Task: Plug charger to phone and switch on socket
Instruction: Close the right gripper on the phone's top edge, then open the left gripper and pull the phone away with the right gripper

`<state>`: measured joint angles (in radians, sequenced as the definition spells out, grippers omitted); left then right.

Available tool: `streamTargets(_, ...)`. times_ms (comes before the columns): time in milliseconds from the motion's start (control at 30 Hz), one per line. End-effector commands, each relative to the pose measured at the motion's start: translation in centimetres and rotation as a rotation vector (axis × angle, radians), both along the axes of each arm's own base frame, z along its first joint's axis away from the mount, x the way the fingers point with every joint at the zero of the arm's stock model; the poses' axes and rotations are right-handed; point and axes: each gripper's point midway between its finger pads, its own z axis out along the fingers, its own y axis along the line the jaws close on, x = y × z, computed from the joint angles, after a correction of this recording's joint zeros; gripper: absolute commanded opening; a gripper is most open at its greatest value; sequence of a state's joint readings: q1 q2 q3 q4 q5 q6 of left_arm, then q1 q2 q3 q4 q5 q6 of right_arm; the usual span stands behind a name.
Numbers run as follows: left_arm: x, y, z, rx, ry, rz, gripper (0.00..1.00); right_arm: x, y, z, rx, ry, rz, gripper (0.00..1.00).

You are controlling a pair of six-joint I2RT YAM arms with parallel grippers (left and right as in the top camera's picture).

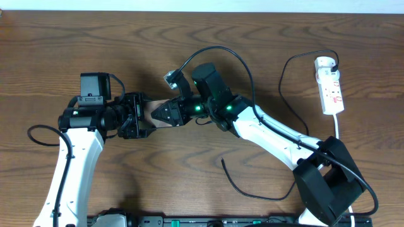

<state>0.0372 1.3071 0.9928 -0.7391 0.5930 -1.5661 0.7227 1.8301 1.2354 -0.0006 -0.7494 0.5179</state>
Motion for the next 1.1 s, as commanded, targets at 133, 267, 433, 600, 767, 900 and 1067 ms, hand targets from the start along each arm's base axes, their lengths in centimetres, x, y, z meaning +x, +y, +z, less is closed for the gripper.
streamTargets(133, 0.3, -1.2, 1.2, -0.045, -0.032, -0.035, 0.07, -0.9, 0.7, 0.5, 0.017, -0.002, 0.041, 0.23)
streamTargets(267, 0.3, -1.2, 1.2, -0.045, -0.033, -0.035, 0.07, -0.9, 0.7, 0.5, 0.017, -0.002, 0.041, 0.11)
streamTargets(433, 0.3, -1.2, 1.2, -0.045, -0.032, -0.034, 0.07, -0.9, 0.7, 0.5, 0.017, -0.002, 0.041, 0.04)
streamTargets(600, 0.3, -1.2, 1.2, -0.045, -0.033, -0.035, 0.07, -0.9, 0.7, 0.5, 0.017, -0.002, 0.041, 0.03)
streamTargets(767, 0.3, -1.1, 1.2, -0.045, -0.033, -0.034, 0.79, -0.6, 0.6, 0.4, 0.012, -0.007, 0.029, 0.04)
streamTargets(900, 0.4, -1.1, 1.3, -0.045, -0.038, -0.035, 0.89, 0.0, 0.2, 0.4, 0.011, -0.004, 0.015, 0.04)
streamTargets(1067, 1.0, -1.1, 1.7, -0.034, -0.091, -0.067, 0.89, 1.0, -0.5, 0.3, 0.01, -0.004, -0.01, 0.03)
